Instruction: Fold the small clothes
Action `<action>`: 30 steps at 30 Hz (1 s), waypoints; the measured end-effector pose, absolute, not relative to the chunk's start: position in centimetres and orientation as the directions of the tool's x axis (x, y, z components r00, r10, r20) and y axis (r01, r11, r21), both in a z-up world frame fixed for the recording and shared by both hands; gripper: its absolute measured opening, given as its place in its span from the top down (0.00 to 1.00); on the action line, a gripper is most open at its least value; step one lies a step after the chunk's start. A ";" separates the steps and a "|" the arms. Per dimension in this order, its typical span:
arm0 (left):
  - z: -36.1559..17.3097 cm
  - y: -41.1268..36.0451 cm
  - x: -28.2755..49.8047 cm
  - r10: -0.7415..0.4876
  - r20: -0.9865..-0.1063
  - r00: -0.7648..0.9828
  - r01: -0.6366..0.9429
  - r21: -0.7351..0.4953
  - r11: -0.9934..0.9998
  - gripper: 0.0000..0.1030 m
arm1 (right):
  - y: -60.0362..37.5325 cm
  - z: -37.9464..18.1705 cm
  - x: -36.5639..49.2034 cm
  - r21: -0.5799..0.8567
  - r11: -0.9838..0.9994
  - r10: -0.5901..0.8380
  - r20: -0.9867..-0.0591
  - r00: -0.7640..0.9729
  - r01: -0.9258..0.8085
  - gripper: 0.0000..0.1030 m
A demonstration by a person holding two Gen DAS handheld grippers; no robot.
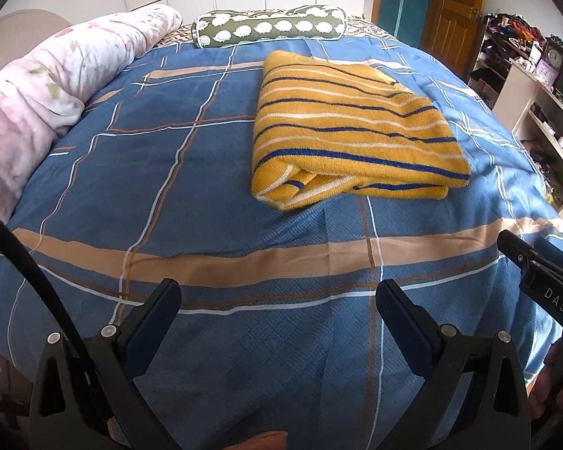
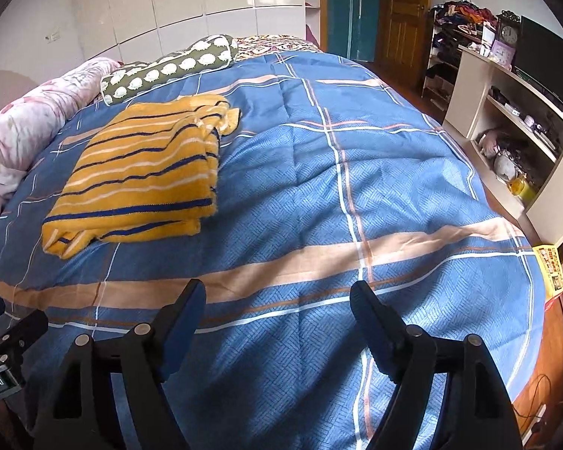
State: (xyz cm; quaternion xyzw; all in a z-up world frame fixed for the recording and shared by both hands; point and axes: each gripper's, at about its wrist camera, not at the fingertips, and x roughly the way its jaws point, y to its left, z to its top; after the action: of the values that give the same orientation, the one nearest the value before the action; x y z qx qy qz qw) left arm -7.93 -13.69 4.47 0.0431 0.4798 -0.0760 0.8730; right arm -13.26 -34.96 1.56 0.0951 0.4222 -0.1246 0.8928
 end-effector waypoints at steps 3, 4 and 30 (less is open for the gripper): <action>4.6 -13.4 -7.9 -0.091 -0.843 0.530 0.166 -0.002 0.986 0.00 | -35.0 2.0 -13.5 0.080 0.949 -0.139 -0.761 0.633 0.304 0.19; 4.6 -13.3 -8.0 -0.088 -0.842 0.532 0.162 -0.001 0.987 0.00 | -35.0 2.3 -13.6 0.086 0.949 -0.137 -0.755 0.641 0.303 0.19; 4.2 -6.1 -6.5 0.006 -0.838 0.545 -0.008 0.002 1.000 0.00 | -25.0 -4.3 3.4 0.908 0.418 0.815 -0.392 0.426 0.037 0.20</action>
State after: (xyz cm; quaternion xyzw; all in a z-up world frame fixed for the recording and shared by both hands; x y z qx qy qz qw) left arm -6.53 -6.11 4.22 -0.0010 0.4768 0.0038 0.8790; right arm 3.37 -24.99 -4.27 0.4638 0.4595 0.2759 0.7055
